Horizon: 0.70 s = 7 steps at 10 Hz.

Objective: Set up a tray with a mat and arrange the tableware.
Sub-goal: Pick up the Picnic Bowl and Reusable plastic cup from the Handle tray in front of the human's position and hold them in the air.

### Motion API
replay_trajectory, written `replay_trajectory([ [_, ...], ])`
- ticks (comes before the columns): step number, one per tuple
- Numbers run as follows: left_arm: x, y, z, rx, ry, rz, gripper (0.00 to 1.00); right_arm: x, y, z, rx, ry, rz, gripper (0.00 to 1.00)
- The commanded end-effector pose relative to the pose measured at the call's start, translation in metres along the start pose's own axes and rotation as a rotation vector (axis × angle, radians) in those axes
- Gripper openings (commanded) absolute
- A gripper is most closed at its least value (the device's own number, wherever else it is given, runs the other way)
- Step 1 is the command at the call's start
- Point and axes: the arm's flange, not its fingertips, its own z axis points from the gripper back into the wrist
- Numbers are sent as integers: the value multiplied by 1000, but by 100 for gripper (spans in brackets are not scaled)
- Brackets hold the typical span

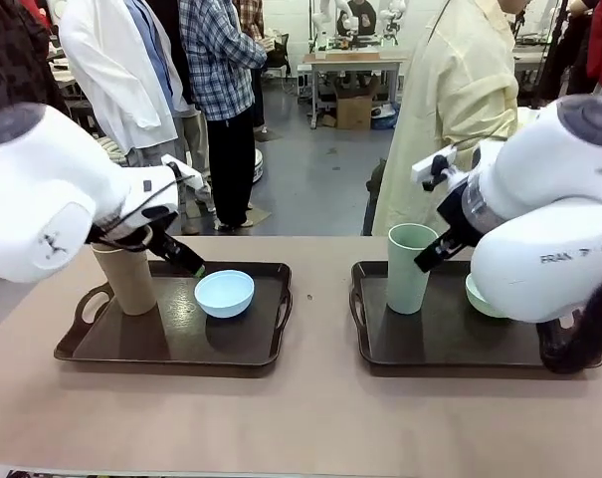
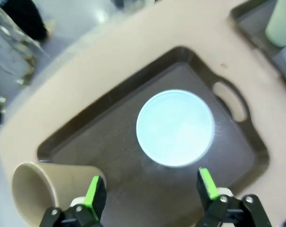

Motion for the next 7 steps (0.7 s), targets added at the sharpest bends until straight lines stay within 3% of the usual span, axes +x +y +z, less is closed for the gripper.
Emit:
replay_trajectory([
  [1, -8, -13, 53, -30, 81, 38, 100, -19, 21, 46, -162, 125, -77, 100],
  [2, -11, -11, 68, -95, 149, 67, 100, -33, 19, 54, -156, 176, -69, 100],
  [4, -27, -14, 88, -155, 277, 57, 100, -67, 21, 70, 11, 285, -133, 100],
  [5, -34, -11, 97, -193, 283, 89, 100, -88, 10, 82, 81, 280, -194, 100],
  [7, -33, 21, 113, -336, 200, 235, 100, -118, -28, 105, 237, 106, -364, 100],
])
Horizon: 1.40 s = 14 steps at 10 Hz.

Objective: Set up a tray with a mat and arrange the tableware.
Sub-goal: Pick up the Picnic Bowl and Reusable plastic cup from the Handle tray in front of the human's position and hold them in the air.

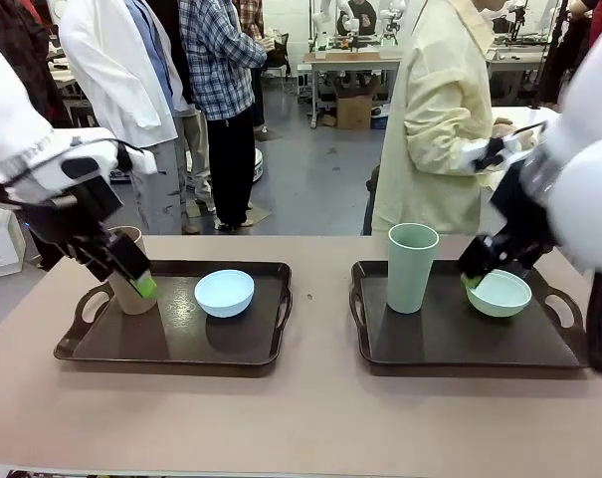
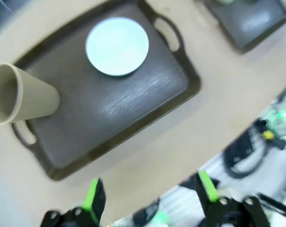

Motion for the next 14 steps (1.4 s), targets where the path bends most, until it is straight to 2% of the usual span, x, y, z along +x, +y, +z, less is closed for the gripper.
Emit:
replay_trajectory([
  [1, 5, 31, 21, -155, -90, 115, 100, -82, -60, -6, 132, -155, -161, 100],
  [3, 5, 75, 37, -344, -179, 236, 100, -103, -112, -2, 266, -275, -313, 100],
  [5, 4, 126, 34, -534, -264, 324, 100, -125, -167, -5, 383, -370, -438, 100],
  [6, -3, 149, 34, -608, -296, 366, 100, -138, -193, -14, 446, -386, -496, 100],
  [7, -10, 167, 30, -658, -320, 401, 100, -147, -216, -27, 506, -353, -518, 100],
  [9, -19, 201, 11, -682, -298, 501, 100, -153, -243, -48, 595, -270, -527, 100],
  [11, -42, 220, 14, -664, -292, 556, 100, -154, -237, -50, 613, -250, -480, 100],
  [14, -55, 231, 16, -615, -260, 561, 100, -154, -235, -42, 602, -215, -441, 100],
])
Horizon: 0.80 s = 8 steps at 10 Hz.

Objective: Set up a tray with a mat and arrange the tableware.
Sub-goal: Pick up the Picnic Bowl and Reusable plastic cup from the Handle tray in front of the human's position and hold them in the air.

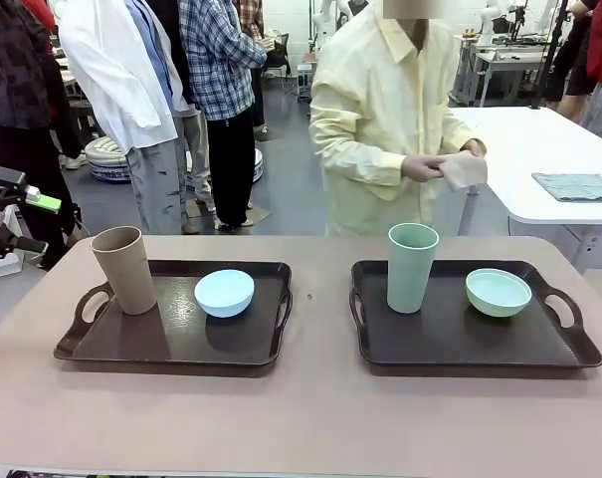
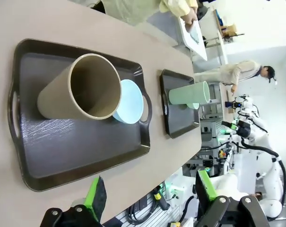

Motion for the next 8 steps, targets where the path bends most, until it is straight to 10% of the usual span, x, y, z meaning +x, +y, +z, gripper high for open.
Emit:
replay_trajectory([
  [1, 0, 0, 4, 50, 56, -45, 100, -35, 17, -11, -7, -11, 28, 100],
  [8, -5, -3, -8, 107, 92, -50, 100, -2, 11, 7, -38, 14, 21, 100],
])
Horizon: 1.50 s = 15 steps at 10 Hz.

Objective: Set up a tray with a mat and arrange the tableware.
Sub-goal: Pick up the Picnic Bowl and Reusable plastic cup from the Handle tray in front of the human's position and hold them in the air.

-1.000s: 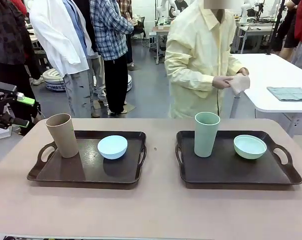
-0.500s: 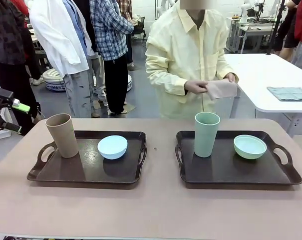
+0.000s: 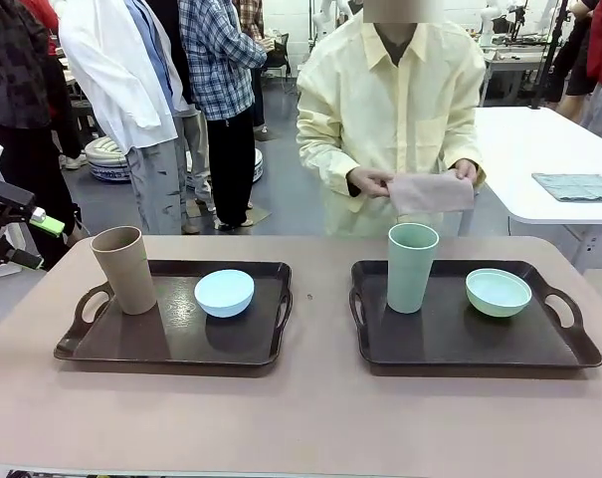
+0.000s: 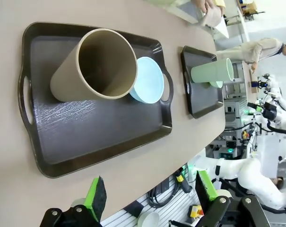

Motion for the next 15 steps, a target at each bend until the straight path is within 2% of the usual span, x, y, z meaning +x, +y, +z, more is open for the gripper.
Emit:
replay_trajectory([
  [1, 0, 1, 1, -19, -13, 10, 100, 1, -1, -1, 16, -6, 6, 100],
  [15, 0, 1, 1, -19, -13, 10, 100, 1, -1, -1, 16, -6, 6, 100],
])
